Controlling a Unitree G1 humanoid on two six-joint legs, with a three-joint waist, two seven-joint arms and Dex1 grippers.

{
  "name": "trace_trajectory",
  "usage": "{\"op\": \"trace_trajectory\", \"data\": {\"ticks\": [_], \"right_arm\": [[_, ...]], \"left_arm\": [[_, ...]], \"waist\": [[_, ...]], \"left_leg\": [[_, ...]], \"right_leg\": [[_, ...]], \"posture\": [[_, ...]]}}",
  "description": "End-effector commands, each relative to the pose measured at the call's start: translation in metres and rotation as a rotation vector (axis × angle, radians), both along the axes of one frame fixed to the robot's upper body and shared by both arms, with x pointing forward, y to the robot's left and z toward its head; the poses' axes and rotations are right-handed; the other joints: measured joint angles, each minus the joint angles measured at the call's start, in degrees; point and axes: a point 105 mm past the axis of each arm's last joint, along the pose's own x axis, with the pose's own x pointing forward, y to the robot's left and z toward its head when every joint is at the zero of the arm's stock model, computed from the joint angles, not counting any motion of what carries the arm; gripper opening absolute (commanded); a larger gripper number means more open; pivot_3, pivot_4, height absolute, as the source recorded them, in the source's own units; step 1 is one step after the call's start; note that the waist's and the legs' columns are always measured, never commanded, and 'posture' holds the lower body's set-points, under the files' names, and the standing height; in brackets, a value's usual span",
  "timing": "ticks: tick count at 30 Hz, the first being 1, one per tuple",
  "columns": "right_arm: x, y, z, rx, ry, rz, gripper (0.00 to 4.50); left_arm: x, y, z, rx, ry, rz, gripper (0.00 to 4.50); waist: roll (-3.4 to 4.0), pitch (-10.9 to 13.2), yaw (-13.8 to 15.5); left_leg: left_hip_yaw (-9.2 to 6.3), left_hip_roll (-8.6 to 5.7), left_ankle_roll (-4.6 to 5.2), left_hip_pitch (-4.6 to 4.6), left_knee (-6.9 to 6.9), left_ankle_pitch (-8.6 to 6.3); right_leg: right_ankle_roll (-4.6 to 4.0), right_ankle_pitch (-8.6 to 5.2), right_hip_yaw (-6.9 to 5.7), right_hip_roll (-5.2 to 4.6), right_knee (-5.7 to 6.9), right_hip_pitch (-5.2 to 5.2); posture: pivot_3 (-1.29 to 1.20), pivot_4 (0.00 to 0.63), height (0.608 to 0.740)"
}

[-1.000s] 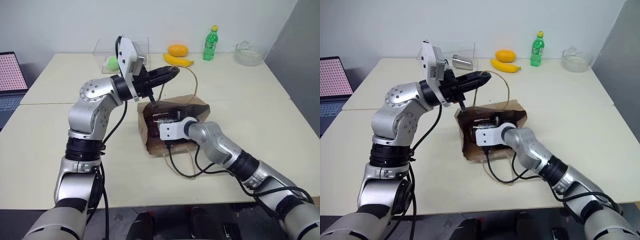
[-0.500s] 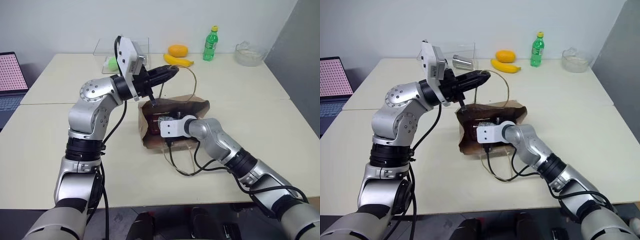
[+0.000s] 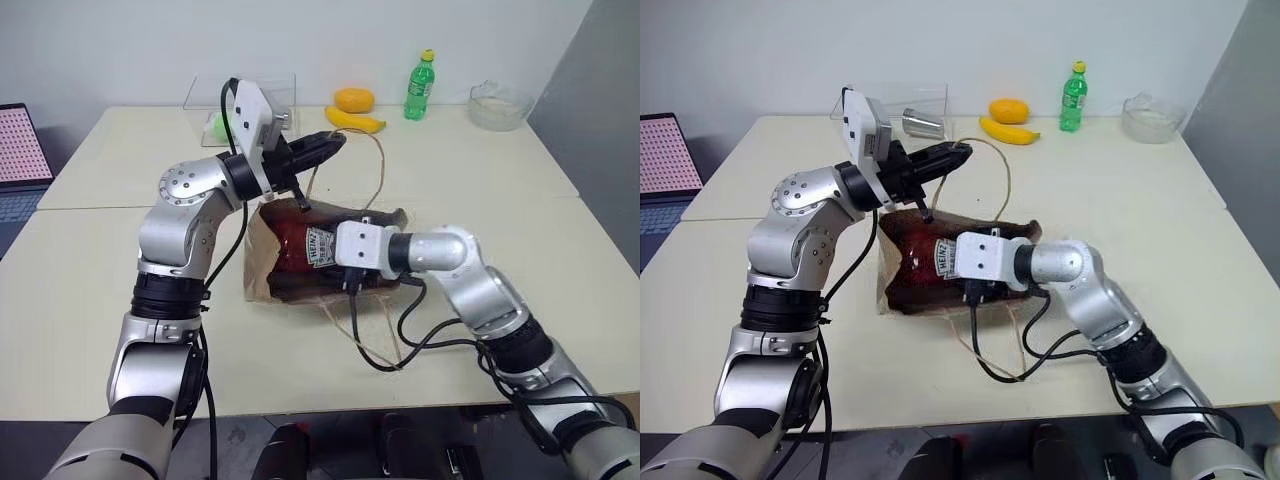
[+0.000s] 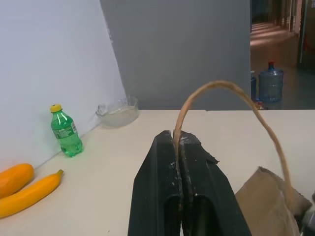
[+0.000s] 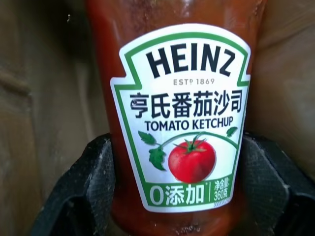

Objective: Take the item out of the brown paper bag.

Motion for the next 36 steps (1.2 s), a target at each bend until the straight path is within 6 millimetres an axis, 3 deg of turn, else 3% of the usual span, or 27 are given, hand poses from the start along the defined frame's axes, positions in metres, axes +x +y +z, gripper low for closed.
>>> {"op": "trace_trajectory", "data": {"ticks": [1, 9, 18, 21, 25, 28, 32, 36], "right_arm": [[-0.011, -0.003, 0.033, 0.133, -0.014, 0.052, 3.15], [-0.028, -0.018, 0.085, 0.427, 0.146, 0.118, 3.15], [-0.039, -0.05, 0.139, 0.728, 0.237, 0.132, 3.15], [-0.035, -0.07, 0.157, 0.836, 0.193, 0.063, 3.15], [-0.027, -0.112, 0.171, 0.866, 0.063, -0.11, 3.15], [-0.024, -0.137, 0.167, 0.713, -0.06, -0.269, 3.15], [-0.009, -0.168, 0.14, 0.476, -0.141, -0.46, 3.15], [0.006, -0.187, 0.103, 0.251, -0.17, -0.569, 3.15]], "left_arm": [[-0.001, 0.002, 0.015, -0.011, -0.065, 0.017, 0.0], [0.006, 0.006, 0.014, -0.004, -0.061, 0.045, 0.0], [0.009, 0.007, 0.011, 0.005, -0.059, 0.058, 0.0], [0.009, 0.006, 0.01, 0.011, -0.061, 0.057, 0.0], [0.008, 0.007, 0.009, 0.016, -0.061, 0.057, 0.0], [0.009, 0.007, 0.009, 0.018, -0.06, 0.058, 0.0], [0.009, 0.006, 0.009, 0.018, -0.06, 0.054, 0.0], [0.009, 0.004, 0.009, 0.017, -0.06, 0.048, 0.0]], "waist": [[0.0, 0.0, 0.0], [0.01, 0.0, 0.0], [0.01, 0.0, 0.0], [0.01, 0.0, 0.0], [0.01, 0.0, 0.3], [0.02, 0.0, 0.4], [0.01, 0.0, 0.5], [0.01, 0.0, -0.1]], "left_leg": [[0.0, 0.01, 0.0, 0.0, 0.0, 0.0], [0.0, 0.0, 0.0, -0.03, -0.01, 0.0], [0.01, 0.0, 0.05, -0.07, -0.05, -0.03], [0.04, -0.01, 0.08, -0.09, -0.04, -0.04], [0.04, -0.03, 0.23, -0.09, -0.04, -0.12], [0.05, -0.08, 0.24, -0.14, -0.04, -0.13], [0.1, -0.13, 0.25, -0.32, 0.0, -0.13], [0.22, -0.1, 0.27, -0.33, 0.04, -0.12]], "right_leg": [[0.0, 0.0, 0.0, 0.0, 0.0, 0.0], [0.0, 0.0, 0.01, -0.01, 0.0, -0.03], [-0.01, 0.0, 0.01, -0.01, 0.01, -0.09], [-0.01, 0.01, 0.04, -0.03, 0.03, -0.12], [-0.01, 0.0, 0.03, -0.04, 0.02, -0.1], [-0.01, 0.0, 0.02, -0.08, -0.01, -0.12], [0.01, 0.0, 0.02, -0.12, -0.04, -0.2], [0.04, 0.01, 0.09, -0.13, 0.05, -0.29]], "posture": [[0.0, 0.15, 0.74], [0.0, 0.15, 0.74], [0.0, 0.15, 0.74], [0.0, 0.15, 0.74], [0.0, 0.15, 0.74], [0.0, 0.15, 0.74], [0.0, 0.15, 0.74], [0.0, 0.15, 0.74]]}}
